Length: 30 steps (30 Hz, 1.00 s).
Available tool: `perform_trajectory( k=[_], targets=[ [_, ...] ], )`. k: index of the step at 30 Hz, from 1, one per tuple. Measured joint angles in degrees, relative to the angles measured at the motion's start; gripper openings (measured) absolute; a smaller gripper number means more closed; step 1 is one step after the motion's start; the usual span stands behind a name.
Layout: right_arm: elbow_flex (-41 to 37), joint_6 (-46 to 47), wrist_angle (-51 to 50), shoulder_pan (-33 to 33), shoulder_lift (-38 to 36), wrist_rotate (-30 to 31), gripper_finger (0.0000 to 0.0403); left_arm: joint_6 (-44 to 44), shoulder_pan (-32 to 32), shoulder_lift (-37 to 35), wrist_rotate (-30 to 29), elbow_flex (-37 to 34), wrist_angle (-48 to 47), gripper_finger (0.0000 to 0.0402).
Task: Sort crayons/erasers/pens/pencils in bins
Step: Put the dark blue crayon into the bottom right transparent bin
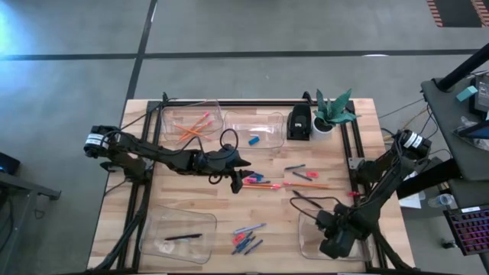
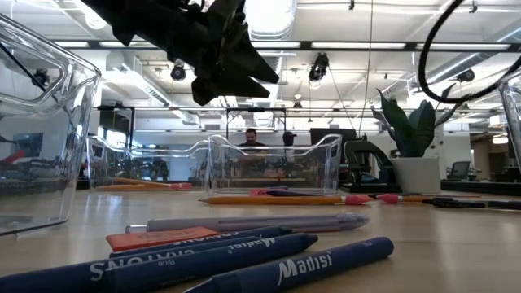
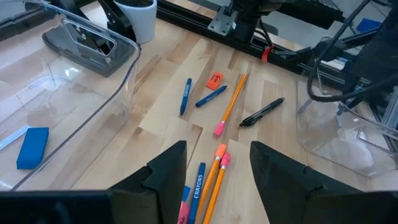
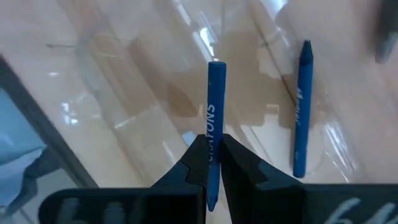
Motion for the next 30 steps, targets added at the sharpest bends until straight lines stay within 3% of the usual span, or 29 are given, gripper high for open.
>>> perform_trajectory(
  k=[14, 24, 30],
  targets=[
    [-3.29, 1.30, -0.22, 0.00, -0.02, -0.34, 0.0023, 0.05, 0.03, 0.26, 0.00, 0.00, -0.07, 0.0164],
    [-2.95, 2.32, -0.21, 0.00, -0.32, -0.42, 0.0080, 0.05, 0.03, 0.26, 0.01, -0.04, -0.04, 0.0164],
    [0.85, -5.74, -0.28, 0.00, -3.55, -1.11, 0.0097, 0.07, 0.03, 0.26, 0.00, -0.07, -0.06, 0.0164]
  ],
)
